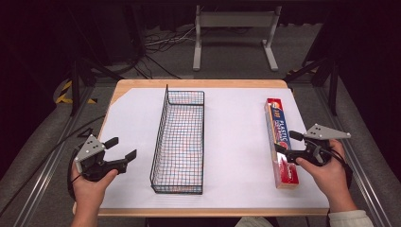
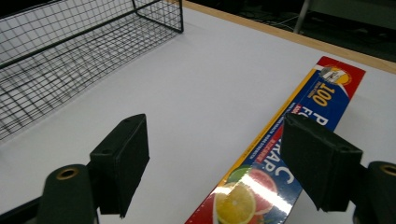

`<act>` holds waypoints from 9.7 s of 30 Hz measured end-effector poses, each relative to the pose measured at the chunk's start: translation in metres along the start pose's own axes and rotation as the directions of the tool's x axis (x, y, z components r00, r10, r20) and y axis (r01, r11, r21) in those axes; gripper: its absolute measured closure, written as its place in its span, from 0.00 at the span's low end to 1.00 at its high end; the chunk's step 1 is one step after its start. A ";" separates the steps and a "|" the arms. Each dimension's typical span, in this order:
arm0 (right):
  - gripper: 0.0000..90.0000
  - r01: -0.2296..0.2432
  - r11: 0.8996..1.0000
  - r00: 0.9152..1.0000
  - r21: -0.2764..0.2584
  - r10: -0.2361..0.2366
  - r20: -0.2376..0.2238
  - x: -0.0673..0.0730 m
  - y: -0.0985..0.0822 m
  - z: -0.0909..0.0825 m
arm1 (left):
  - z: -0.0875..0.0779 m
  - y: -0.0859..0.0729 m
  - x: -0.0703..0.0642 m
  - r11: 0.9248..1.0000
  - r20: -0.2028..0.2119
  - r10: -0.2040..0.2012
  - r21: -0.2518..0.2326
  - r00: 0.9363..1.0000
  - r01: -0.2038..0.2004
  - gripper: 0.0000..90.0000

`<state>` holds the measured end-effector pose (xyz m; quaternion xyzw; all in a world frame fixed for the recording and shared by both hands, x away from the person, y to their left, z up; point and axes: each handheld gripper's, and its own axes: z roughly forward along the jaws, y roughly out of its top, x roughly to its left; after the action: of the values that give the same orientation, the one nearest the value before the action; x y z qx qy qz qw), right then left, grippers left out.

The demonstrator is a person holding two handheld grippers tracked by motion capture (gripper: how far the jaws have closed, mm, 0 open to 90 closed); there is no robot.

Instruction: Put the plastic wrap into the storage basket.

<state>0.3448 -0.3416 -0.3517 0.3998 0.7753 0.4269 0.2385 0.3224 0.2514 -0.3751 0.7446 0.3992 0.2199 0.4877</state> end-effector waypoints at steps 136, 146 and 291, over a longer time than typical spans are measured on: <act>0.46 -0.697 0.561 0.709 0.446 0.452 0.541 -0.018 0.083 0.116 | 0.011 -0.008 0.013 0.996 -0.062 -0.030 0.080 0.998 0.035 0.16; 0.45 -0.703 0.560 0.708 0.438 0.493 0.506 0.001 0.100 0.118 | 0.014 -0.006 0.016 0.997 -0.052 -0.040 0.069 0.998 0.043 0.16; 0.44 -0.575 0.601 0.818 0.555 0.418 0.395 0.192 0.146 0.269 | 0.004 -0.006 0.016 0.999 -0.058 -0.031 0.042 0.998 0.034 0.15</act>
<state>0.4878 -0.0106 -0.3725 0.7028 0.6981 0.1306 0.0407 0.3320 0.2636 -0.3830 0.7417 0.4297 0.2247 0.4633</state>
